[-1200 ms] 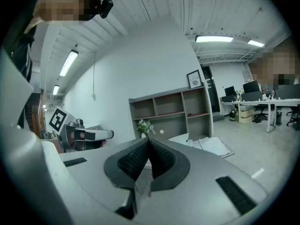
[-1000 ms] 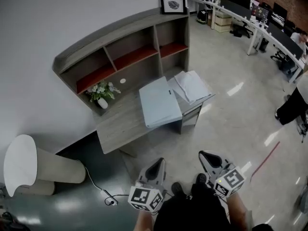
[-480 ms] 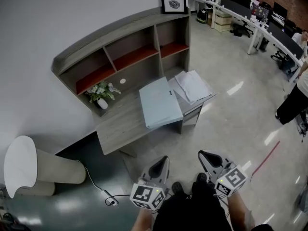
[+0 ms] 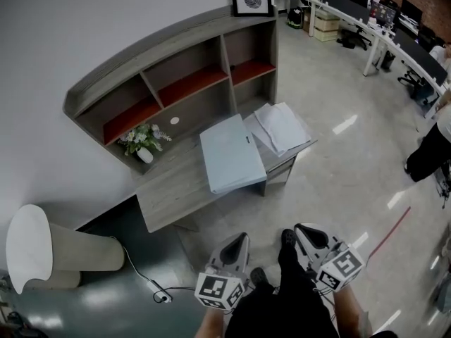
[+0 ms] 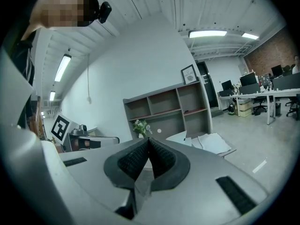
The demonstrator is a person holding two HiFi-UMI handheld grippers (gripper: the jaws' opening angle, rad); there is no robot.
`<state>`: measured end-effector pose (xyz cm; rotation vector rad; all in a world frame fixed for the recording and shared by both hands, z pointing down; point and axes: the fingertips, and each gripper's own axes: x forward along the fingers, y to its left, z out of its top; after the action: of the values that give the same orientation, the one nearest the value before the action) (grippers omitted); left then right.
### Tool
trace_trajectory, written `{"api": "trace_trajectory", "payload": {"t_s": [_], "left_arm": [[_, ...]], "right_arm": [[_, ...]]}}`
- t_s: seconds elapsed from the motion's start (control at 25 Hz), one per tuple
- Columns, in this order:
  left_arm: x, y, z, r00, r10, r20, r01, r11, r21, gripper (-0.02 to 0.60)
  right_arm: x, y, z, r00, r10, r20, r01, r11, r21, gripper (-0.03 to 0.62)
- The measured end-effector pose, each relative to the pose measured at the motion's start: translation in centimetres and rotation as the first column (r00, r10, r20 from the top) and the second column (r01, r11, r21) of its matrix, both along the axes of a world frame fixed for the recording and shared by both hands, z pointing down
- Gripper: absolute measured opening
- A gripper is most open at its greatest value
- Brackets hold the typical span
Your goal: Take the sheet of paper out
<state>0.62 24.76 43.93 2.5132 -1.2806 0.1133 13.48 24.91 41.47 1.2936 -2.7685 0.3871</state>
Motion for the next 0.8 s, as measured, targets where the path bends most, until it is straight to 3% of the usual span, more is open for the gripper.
{"api": "trace_trajectory", "payload": {"t_s": [0.52,0.8], "left_arm": [[5.8,-10.5,0.0,0.993,-0.094,0.074,0.094,0.996,0.005,0.012],[8.8,-14.3,1.1,0.972,-0.197,0.129,0.199,0.98,-0.007,0.012]], "right_arm": [[4.9,-12.3,-1.0,0.994,-0.112,-0.007,0.112,0.993,0.039,0.011],[7.0,-16.7,-0.1,0.979,-0.205,-0.015,0.205,0.978,0.028,0.011]]}}
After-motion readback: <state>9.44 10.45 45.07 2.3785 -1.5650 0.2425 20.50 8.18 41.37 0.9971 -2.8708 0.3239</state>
